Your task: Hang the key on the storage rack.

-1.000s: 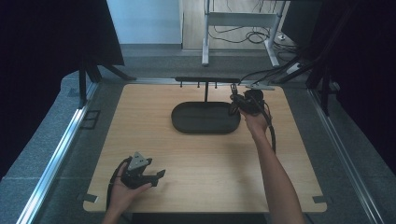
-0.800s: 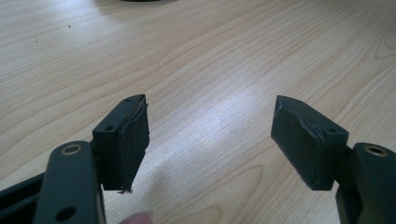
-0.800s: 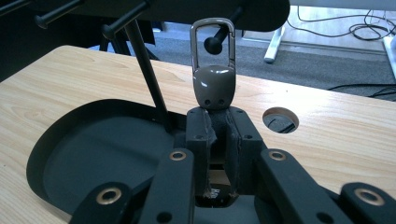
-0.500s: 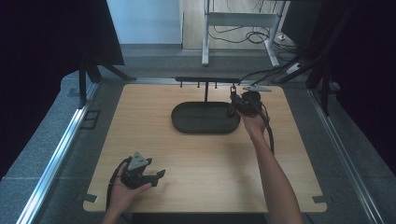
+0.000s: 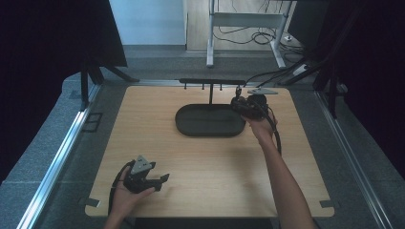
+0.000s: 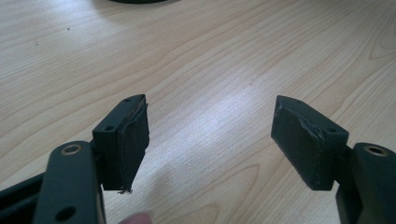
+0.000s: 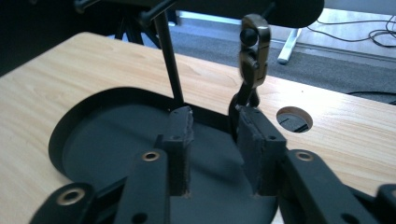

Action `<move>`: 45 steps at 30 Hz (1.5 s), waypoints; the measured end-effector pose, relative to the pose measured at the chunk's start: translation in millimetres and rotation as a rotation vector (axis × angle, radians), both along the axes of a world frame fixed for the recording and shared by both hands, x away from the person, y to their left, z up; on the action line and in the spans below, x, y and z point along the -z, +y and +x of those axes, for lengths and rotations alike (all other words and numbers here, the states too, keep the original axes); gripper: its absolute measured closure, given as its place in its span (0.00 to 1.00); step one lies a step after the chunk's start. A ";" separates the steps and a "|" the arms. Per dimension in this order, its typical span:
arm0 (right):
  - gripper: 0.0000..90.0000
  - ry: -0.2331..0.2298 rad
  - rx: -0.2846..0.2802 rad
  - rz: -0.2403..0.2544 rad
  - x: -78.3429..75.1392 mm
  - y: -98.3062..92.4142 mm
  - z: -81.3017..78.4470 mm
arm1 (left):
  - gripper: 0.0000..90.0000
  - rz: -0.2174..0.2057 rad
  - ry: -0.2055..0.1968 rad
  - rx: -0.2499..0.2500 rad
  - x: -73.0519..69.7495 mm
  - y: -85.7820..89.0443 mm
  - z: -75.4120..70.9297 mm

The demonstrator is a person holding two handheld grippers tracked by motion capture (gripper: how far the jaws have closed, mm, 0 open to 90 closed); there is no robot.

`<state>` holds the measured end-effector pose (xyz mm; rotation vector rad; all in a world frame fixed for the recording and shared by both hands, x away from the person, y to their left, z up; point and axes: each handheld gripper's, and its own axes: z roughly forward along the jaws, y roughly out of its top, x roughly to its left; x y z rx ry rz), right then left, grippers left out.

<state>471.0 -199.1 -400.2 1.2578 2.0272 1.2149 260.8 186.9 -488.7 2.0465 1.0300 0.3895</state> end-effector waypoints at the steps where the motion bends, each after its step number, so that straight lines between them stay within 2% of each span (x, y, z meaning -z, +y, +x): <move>1: 0.70 0.001 -0.005 -0.007 -0.6 -0.5 -1.2 | 0.31 0.000 -0.001 0.001 -0.2 -0.2 -0.2; 8: 0.66 0.027 -0.039 0.010 -2.5 -7.9 -10.3 | 0.31 0.000 -0.003 0.002 -0.6 -0.4 -0.6; 14: 0.65 -0.001 -0.070 0.014 -3.0 -10.6 -24.9 | 0.31 0.001 0.001 0.002 -0.1 -1.3 -0.5; 22: 0.64 -0.035 -0.114 0.052 -1.0 -18.0 -52.2 | 0.31 0.005 -0.001 0.007 0.8 -3.8 -0.6; 25: 0.62 -0.028 -0.134 0.049 1.5 -20.0 -63.6 | 0.31 0.007 0.000 0.008 1.1 -4.3 -0.4; 27: 0.62 -0.046 -0.147 0.046 5.0 -21.7 -75.5 | 0.31 0.006 0.001 0.008 1.4 -4.5 -0.4; 33: 0.61 -0.050 -0.188 0.037 14.3 -24.1 -101.6 | 0.31 0.009 0.003 0.009 1.9 -6.2 -0.7; 37: 0.61 -0.038 -0.207 0.041 24.2 -26.6 -116.0 | 0.31 0.011 0.001 0.014 2.1 -7.6 -0.7; 45: 0.60 -0.008 -0.220 0.034 53.4 -35.1 -142.5 | 0.31 0.013 0.004 0.015 2.6 -8.3 -0.6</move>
